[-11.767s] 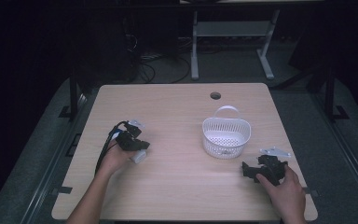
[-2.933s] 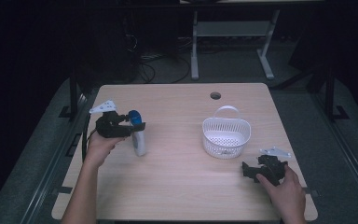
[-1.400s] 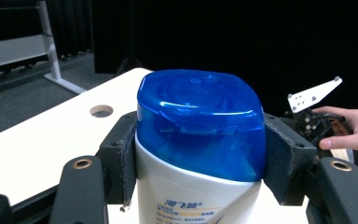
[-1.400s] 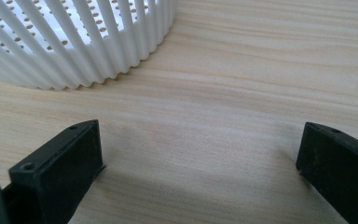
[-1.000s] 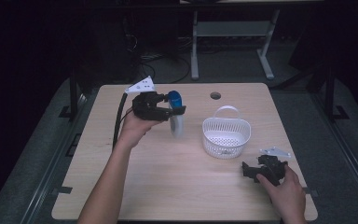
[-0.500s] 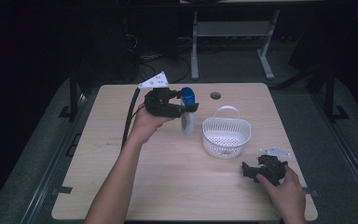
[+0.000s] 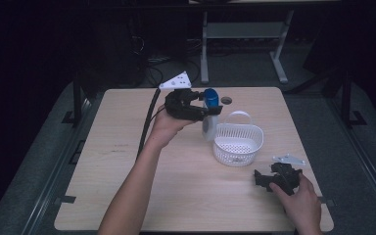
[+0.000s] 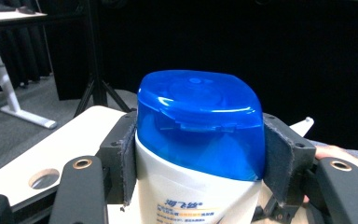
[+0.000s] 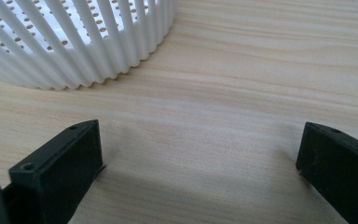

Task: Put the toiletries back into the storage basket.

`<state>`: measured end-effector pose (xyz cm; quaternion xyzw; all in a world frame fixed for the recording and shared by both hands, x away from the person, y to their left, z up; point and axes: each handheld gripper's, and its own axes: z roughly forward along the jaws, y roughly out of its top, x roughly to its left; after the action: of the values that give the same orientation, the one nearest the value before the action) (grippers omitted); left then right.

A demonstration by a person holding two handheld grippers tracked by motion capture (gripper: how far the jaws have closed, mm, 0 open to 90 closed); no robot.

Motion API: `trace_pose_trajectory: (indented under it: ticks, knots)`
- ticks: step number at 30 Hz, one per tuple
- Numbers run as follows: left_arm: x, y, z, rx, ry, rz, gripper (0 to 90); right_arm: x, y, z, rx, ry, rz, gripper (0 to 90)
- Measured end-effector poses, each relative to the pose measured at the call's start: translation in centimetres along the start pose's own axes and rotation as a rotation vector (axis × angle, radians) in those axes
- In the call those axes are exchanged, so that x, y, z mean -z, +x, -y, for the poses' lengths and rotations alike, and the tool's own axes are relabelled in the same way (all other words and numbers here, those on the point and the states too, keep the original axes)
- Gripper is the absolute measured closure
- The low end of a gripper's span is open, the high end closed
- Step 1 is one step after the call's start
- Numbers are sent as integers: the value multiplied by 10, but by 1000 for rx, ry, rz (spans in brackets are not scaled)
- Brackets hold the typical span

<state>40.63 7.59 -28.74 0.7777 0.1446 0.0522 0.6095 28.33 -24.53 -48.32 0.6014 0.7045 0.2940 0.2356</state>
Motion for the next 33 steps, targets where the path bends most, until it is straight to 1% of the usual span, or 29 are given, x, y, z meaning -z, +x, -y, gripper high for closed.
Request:
trace_pose_trajectory:
  ticks: [4,11,15,18,26,33]
  knots:
    - [-10,-2,-3,0,-3,10,372,0,0,0,0,0,0,0]
    - [-24,-3,-4,-3,8,30,372,0,0,0,0,0,0,0]
    - [-31,-4,-3,4,2,38,372,0,0,0,0,0,-1,0]
    - [-36,-4,-1,0,6,42,372,0,0,0,-1,0,0,0]
    - [-46,-2,9,-10,10,46,372,0,0,0,-2,0,-1,0]
    - [-56,0,27,-17,31,40,372,0,0,0,-2,0,0,0]
